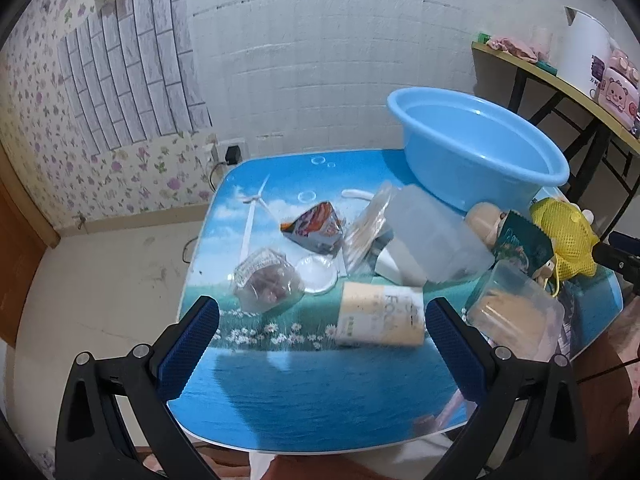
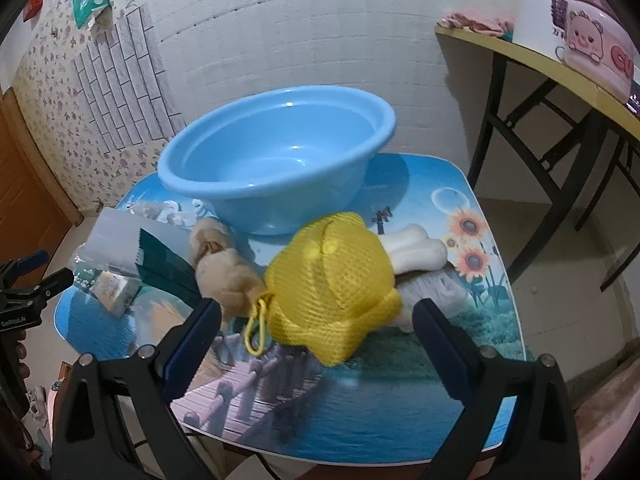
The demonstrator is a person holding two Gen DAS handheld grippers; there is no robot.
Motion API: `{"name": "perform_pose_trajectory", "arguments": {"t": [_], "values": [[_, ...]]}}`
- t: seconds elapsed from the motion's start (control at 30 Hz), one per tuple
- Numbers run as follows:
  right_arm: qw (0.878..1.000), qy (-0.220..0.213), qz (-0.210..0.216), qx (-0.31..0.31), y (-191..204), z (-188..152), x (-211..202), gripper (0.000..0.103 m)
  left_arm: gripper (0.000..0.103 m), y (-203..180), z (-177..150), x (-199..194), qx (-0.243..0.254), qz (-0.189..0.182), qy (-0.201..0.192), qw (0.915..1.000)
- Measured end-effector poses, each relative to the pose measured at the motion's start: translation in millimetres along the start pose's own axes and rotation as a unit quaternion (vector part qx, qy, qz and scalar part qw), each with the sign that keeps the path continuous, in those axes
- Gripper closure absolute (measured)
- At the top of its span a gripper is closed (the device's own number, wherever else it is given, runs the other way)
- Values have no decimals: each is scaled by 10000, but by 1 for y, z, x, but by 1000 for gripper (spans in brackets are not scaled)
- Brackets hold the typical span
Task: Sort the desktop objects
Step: 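Move both tools toward the table items, then grasp the tissue pack with the left tool while the right tool grasps the yellow mesh toy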
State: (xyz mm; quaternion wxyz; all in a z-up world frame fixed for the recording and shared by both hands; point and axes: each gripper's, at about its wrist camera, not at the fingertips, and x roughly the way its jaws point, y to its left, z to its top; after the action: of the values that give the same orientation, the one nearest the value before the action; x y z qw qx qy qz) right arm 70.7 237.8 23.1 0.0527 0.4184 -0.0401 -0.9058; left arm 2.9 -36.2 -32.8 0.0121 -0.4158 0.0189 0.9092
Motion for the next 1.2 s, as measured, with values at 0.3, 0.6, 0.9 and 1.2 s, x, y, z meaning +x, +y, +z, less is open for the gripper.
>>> {"name": "perform_pose_trajectory", "arguments": {"t": [0.3,0.6,0.9,1.2], "values": [[9996,226,-131,114,-13,-11,9,5,0,-21,-19,28,395,-298,375,9981],[9992,322,-146,194,-18,-7,19,5,0,-28,-23,49,546,-146,511,9971],[9990,314,-245,183,-15,4,32,5,18,-34,-26,52,636,-440,437,9960],[9990,314,-201,-227,-3,5,39,31,41,-33,-27,47,612,-526,430,9958]]}}
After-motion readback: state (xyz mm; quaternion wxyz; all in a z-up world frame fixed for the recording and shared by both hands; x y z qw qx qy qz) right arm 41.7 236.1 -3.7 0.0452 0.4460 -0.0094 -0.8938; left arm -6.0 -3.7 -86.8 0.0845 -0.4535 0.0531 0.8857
